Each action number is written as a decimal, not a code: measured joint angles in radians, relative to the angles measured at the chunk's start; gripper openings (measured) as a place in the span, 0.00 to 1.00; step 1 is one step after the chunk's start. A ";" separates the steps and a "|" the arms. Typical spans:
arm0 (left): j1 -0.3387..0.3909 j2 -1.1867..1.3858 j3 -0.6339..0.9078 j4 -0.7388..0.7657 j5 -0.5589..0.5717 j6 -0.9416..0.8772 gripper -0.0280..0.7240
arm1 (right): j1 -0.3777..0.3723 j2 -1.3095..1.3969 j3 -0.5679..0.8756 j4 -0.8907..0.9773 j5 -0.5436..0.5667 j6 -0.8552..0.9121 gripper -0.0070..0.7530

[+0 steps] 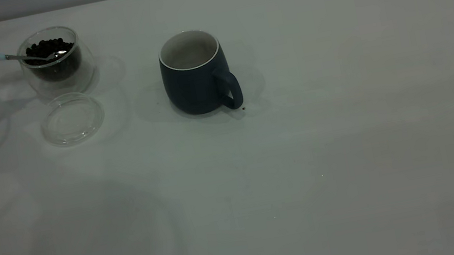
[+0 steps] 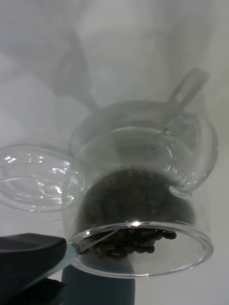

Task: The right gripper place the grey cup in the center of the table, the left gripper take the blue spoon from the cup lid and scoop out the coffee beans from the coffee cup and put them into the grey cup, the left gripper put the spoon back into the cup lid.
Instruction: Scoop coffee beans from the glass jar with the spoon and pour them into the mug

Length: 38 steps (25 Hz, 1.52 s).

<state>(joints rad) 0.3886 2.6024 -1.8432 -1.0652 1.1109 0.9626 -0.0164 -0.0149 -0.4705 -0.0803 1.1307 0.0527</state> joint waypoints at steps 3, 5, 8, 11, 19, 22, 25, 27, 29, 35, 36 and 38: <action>0.000 0.004 0.000 0.000 0.012 -0.011 0.20 | 0.000 0.000 0.000 0.000 0.000 0.000 0.49; 0.000 0.008 0.000 0.000 0.025 -0.018 0.20 | 0.000 0.000 0.000 0.000 0.000 0.000 0.49; 0.000 0.015 0.000 0.000 0.031 -0.025 0.20 | 0.000 0.000 0.000 0.000 0.000 0.000 0.49; 0.000 0.015 0.000 -0.006 0.031 -0.026 0.20 | 0.000 0.000 0.000 0.000 0.000 0.000 0.49; 0.000 0.018 0.000 -0.064 0.021 -0.026 0.20 | 0.000 0.000 0.000 0.000 0.000 0.000 0.49; 0.000 0.018 0.000 -0.069 0.020 -0.026 0.20 | 0.000 0.000 0.000 0.000 0.000 0.000 0.49; 0.004 0.018 0.000 -0.069 0.020 -0.026 0.20 | 0.000 0.000 0.000 0.000 0.000 0.000 0.49; 0.015 0.018 0.000 -0.069 0.026 -0.026 0.20 | 0.000 0.000 0.000 0.000 0.000 0.000 0.49; 0.034 0.018 0.000 -0.070 0.037 -0.027 0.20 | 0.000 0.000 0.000 0.000 0.000 0.000 0.49; 0.068 0.018 0.000 -0.070 0.047 -0.041 0.20 | 0.000 0.000 0.000 0.000 0.000 0.000 0.49; 0.068 0.019 0.000 -0.070 0.048 -0.041 0.20 | 0.000 0.000 0.000 0.000 0.000 0.000 0.49; 0.068 0.020 0.000 -0.070 0.048 -0.042 0.20 | 0.000 0.000 0.000 0.000 0.000 0.000 0.49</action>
<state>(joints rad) 0.4567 2.6225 -1.8432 -1.1349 1.1591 0.9205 -0.0164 -0.0149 -0.4705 -0.0803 1.1307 0.0527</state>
